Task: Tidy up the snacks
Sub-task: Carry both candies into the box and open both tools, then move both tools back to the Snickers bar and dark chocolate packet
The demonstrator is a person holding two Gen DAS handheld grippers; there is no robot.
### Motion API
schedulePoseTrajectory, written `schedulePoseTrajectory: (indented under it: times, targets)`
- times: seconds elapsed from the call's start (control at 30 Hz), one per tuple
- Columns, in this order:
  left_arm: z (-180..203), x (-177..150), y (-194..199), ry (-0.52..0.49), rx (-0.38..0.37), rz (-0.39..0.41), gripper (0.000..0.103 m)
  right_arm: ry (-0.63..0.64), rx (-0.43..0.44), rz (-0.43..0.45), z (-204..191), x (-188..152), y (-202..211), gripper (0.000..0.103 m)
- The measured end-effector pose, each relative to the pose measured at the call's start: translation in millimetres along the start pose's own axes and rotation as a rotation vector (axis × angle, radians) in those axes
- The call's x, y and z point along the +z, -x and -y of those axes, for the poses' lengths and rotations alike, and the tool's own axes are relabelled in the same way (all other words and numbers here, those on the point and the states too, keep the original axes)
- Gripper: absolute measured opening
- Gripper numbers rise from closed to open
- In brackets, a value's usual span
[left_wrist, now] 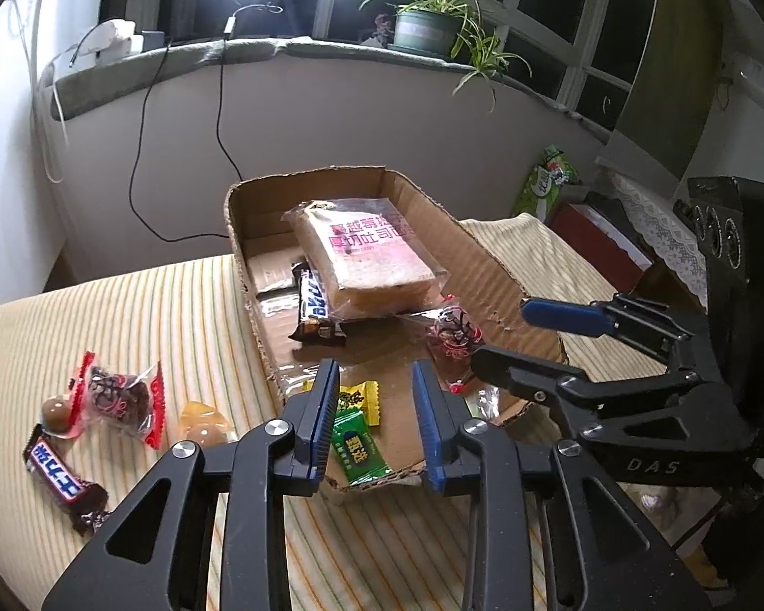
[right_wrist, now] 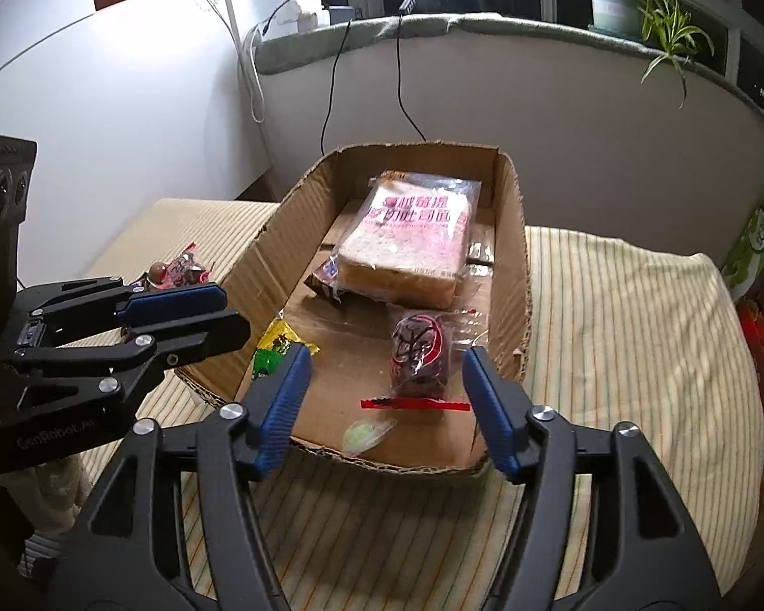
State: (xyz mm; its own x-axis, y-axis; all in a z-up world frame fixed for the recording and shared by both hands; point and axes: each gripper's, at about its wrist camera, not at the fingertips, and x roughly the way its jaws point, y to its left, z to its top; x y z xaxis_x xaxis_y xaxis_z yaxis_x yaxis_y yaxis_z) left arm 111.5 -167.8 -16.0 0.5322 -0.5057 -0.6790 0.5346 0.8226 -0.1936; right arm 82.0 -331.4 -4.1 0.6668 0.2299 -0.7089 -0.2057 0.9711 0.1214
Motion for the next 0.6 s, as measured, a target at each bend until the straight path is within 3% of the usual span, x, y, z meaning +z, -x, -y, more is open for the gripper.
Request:
schedulePoseTrajectory:
  times: [0.13,0.4,0.6]
  targets:
    - [-3.6,-2.3,5.4,0.008,0.005,0.007,0.028,-0.006,-0.006,0.013,-0.8,0.4,4.8,0.075]
    - [-14.4,-10.2,18.1,0.038,0.013,0.015,0.028,0.005,0.001,0.040,-12.5,-0.7,10.1,0.075]
    - [-33.9,-23.1,34.6,0.073,0.044,0.027,0.034,0.001,0.041,0.084,-23.3,-0.5,17.9,0.075]
